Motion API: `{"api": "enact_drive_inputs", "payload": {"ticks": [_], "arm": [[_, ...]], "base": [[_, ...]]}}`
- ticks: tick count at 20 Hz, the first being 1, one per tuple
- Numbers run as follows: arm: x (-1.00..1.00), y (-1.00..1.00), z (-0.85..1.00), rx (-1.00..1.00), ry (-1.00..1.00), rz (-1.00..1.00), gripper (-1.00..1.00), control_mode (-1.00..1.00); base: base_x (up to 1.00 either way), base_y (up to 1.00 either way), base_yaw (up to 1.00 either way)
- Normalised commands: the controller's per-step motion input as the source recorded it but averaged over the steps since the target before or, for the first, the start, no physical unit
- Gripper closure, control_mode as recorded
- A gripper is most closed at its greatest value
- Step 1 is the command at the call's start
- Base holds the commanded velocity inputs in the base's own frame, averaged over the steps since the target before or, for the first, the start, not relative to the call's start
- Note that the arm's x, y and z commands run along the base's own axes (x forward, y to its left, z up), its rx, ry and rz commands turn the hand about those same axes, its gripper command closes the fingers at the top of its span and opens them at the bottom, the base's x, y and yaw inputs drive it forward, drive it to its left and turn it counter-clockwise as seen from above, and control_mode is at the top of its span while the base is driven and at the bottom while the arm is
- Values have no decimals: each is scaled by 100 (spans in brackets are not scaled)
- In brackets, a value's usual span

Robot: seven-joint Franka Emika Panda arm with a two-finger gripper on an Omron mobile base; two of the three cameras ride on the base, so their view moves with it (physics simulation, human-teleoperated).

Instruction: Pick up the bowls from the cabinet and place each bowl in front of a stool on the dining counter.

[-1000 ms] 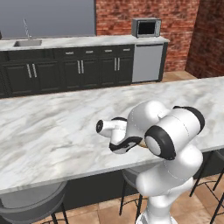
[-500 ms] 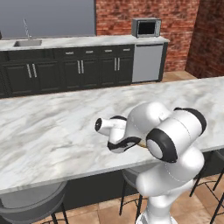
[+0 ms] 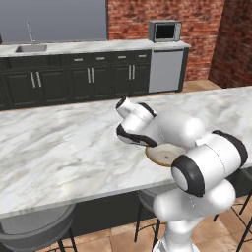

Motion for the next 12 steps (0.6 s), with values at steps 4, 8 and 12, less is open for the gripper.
{"api": "enact_drive_inputs", "payload": {"ticks": [4, 8, 12], "arm": [[-16, -51, 100, 57, 26, 0, -100, -100], [-34, -29, 100, 70, 11, 0, -100, -100], [-69, -28, 100, 69, 0, 0, -100, -100]], "base": [[0, 0, 0], [0, 0, 0], [0, 0, 0]]}}
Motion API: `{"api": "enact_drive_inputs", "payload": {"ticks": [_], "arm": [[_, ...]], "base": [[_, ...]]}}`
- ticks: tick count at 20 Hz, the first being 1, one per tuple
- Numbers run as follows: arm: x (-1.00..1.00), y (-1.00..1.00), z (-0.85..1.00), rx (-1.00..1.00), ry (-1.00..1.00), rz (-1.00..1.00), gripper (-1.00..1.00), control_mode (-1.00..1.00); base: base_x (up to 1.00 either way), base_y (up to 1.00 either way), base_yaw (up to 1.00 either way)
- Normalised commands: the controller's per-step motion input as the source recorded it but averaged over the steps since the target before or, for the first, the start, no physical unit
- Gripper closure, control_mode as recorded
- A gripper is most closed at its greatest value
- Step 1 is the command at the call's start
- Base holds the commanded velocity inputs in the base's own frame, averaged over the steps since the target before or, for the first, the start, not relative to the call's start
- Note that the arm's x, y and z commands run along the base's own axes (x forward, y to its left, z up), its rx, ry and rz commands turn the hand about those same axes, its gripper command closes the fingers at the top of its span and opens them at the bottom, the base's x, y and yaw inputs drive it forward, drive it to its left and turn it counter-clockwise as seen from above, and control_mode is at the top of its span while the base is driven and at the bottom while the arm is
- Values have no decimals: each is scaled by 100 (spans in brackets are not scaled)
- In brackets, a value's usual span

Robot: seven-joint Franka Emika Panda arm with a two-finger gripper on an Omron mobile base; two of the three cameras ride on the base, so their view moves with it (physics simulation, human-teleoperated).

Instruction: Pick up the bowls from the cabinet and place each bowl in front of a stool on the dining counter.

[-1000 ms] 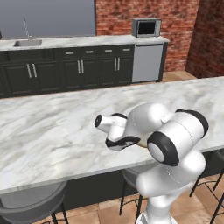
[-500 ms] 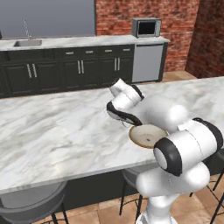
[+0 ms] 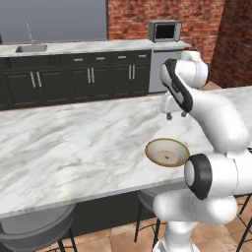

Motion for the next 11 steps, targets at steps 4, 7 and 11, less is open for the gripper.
{"api": "enact_drive_inputs", "payload": {"ticks": [4, 7, 11], "arm": [[-87, -35, 94, 56, -4, 0, -100, -100], [-100, -47, 55, 27, -25, -1, -100, -100], [-100, -18, 10, -10, -20, -4, -100, -100]], "base": [[0, 0, 0], [0, 0, 0], [0, 0, 0]]}}
